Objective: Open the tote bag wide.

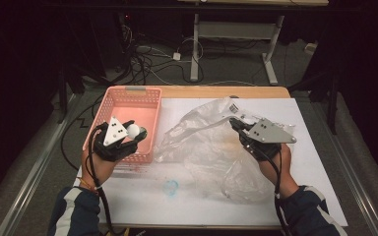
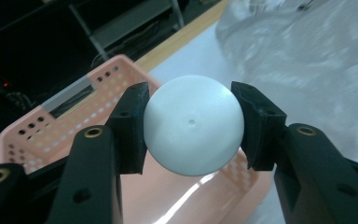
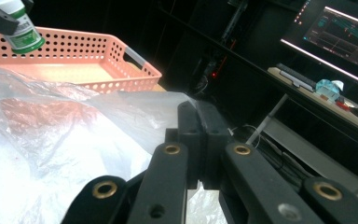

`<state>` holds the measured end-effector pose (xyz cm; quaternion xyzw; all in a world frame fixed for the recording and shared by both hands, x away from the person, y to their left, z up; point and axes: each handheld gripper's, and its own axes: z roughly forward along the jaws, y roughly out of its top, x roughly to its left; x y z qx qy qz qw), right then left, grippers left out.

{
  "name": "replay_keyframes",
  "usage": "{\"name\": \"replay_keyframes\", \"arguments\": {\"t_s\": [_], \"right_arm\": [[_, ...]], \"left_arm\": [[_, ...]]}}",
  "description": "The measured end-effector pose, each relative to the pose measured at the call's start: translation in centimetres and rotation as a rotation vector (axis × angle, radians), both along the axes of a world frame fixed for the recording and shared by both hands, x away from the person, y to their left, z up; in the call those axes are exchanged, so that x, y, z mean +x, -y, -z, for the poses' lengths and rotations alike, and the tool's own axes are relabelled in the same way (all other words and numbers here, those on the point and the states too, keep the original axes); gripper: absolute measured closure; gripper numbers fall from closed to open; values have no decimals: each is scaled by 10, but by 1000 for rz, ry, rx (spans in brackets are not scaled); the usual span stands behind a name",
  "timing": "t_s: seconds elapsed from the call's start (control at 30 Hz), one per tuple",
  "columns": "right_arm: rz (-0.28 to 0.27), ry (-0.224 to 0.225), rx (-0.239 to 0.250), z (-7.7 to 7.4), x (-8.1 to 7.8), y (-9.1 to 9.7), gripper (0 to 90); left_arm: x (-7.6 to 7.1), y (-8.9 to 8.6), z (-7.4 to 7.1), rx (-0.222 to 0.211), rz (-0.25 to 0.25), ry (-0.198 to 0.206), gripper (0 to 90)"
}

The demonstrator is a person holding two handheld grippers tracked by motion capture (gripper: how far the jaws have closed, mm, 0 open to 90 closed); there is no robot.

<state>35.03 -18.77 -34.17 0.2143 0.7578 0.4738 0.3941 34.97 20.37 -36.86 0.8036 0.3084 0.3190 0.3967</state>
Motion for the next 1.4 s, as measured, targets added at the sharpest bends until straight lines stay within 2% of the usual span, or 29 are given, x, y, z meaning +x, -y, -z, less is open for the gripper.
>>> {"name": "replay_keyframes", "arguments": {"t_s": [0.07,0.1,0.27,0.3,0.63,0.87,0.93,1.2,1.4], "right_arm": [[3,-6,-3,1,0,0,900],[3,-6,-3,1,0,0,900],[15,-8,-9,5,1,-1,900],[15,-7,-13,5,1,-1,900],[12,-16,-22,7,3,-2,900],[13,-24,-19,7,6,-3,900],[13,-19,-19,6,7,-2,900],[9,-11,-16,4,5,-2,900],[6,-10,-19,4,3,-3,900]], "left_arm": [[-5,7,2,-4,9,17,483],[-6,9,2,-5,37,-1,483],[-17,20,-1,-1,71,11,483],[-19,21,-2,-6,85,3,484],[-40,44,-9,-8,181,23,483],[-44,62,-7,-9,242,24,483],[-45,69,-6,3,260,29,483],[-47,97,4,31,342,6,483],[-44,114,17,58,373,-26,483]]}}
